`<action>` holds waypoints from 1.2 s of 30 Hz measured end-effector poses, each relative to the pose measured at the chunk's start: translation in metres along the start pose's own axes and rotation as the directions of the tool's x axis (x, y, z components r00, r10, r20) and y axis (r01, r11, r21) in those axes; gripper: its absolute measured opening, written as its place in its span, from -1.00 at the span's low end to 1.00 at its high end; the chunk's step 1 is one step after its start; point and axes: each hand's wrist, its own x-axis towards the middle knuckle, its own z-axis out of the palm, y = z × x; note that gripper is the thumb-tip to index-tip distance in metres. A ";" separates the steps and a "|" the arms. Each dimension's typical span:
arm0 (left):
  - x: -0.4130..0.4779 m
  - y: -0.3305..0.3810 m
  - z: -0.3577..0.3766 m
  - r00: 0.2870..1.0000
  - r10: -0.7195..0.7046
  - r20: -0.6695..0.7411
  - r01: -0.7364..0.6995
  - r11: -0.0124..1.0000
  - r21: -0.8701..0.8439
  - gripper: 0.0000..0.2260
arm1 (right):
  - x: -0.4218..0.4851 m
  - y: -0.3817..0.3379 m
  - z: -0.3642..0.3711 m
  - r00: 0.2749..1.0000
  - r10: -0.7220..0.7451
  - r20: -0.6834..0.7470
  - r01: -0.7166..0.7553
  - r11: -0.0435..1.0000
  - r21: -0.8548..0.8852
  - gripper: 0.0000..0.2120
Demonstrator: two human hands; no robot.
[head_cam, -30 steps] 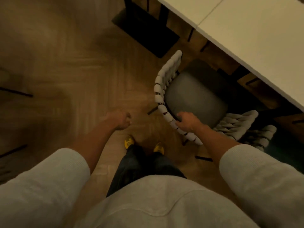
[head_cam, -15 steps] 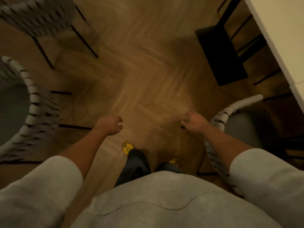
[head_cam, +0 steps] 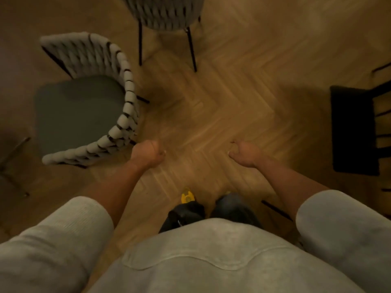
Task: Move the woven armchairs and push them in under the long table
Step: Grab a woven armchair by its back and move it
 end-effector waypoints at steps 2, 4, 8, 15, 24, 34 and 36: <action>0.006 -0.016 -0.004 0.997 -0.054 -0.054 0.052 0.998 -0.033 -0.66 | 0.025 -0.024 -0.016 0.998 -0.066 0.009 0.066 0.996 -0.052 -0.39; 0.013 -0.030 -0.007 0.990 -0.111 -0.092 0.104 0.991 -0.085 -0.67 | 0.051 -0.048 -0.032 0.993 -0.118 0.024 0.120 0.988 -0.095 -0.41; 0.030 -0.050 -0.016 0.957 -0.241 -0.163 0.203 0.955 -0.217 -0.68 | 0.109 -0.089 -0.070 0.976 -0.207 0.061 0.215 0.960 -0.179 -0.42; 0.077 -0.069 -0.037 0.861 -0.436 -0.261 0.334 0.873 -0.355 -0.59 | 0.215 -0.161 -0.142 0.897 -0.412 0.162 0.441 0.805 -0.397 -0.42; 0.143 -0.077 -0.042 0.737 -0.675 -0.032 0.595 0.670 -0.445 -0.52 | 0.338 -0.264 -0.199 0.702 -0.614 0.362 0.693 0.470 -0.546 -0.44; 0.196 -0.106 -0.028 0.673 -0.724 0.152 0.682 0.526 -0.508 -0.49 | 0.417 -0.392 -0.190 0.476 -0.721 0.504 0.791 0.101 -0.603 -0.30; 0.204 -0.112 -0.030 0.651 -0.728 0.214 0.712 0.489 -0.504 -0.51 | 0.431 -0.415 -0.184 0.433 -0.723 0.538 0.788 0.013 -0.616 -0.29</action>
